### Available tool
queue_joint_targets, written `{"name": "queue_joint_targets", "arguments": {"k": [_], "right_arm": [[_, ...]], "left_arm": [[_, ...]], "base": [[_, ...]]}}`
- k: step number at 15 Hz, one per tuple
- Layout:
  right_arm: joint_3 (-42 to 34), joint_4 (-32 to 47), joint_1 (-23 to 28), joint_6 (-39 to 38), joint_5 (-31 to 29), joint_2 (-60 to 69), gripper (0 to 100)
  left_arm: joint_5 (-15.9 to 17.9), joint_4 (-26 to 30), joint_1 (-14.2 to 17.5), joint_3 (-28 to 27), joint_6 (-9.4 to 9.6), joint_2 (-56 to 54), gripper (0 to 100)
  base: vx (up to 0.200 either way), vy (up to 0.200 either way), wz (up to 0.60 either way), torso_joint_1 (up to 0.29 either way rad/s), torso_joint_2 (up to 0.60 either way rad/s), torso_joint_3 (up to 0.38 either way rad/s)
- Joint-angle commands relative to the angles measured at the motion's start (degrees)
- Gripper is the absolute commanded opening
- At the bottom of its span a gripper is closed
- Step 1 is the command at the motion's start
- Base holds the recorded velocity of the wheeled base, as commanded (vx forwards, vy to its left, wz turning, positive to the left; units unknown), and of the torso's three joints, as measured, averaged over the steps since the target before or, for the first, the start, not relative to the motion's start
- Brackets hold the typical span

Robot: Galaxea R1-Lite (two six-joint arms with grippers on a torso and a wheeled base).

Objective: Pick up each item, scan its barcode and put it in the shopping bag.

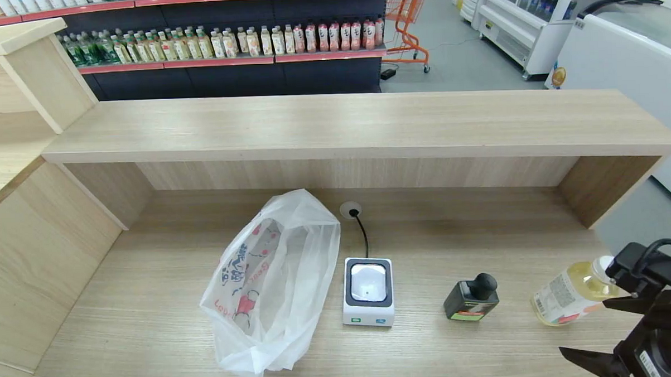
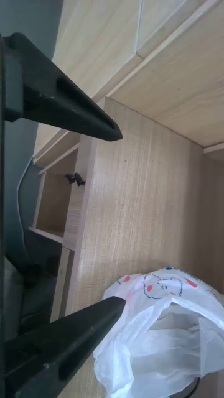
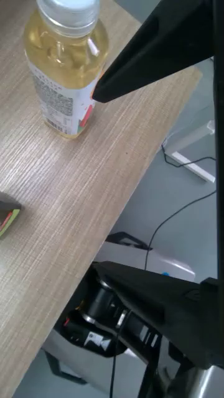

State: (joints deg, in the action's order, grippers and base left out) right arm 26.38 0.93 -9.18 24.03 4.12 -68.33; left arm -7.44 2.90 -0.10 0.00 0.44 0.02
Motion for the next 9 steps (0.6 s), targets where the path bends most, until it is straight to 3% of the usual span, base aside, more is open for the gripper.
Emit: {"name": "queue_joint_targets", "arguments": {"k": [1,9], "right_arm": [[-0.2,-2.1,-0.1,1.7,-0.4,-5.2,100],[-3.8,-20.4,-0.3,3.8,-0.1,-18.7,100]], "left_arm": [[0.0,0.0,0.0,0.0,0.00,0.0,100],[0.0,0.0,0.0,0.0,0.00,0.0,100]], "base": [[0.000,0.000,0.00,0.000,0.00,0.000],[0.000,0.000,0.00,0.000,0.00,0.000]]}}
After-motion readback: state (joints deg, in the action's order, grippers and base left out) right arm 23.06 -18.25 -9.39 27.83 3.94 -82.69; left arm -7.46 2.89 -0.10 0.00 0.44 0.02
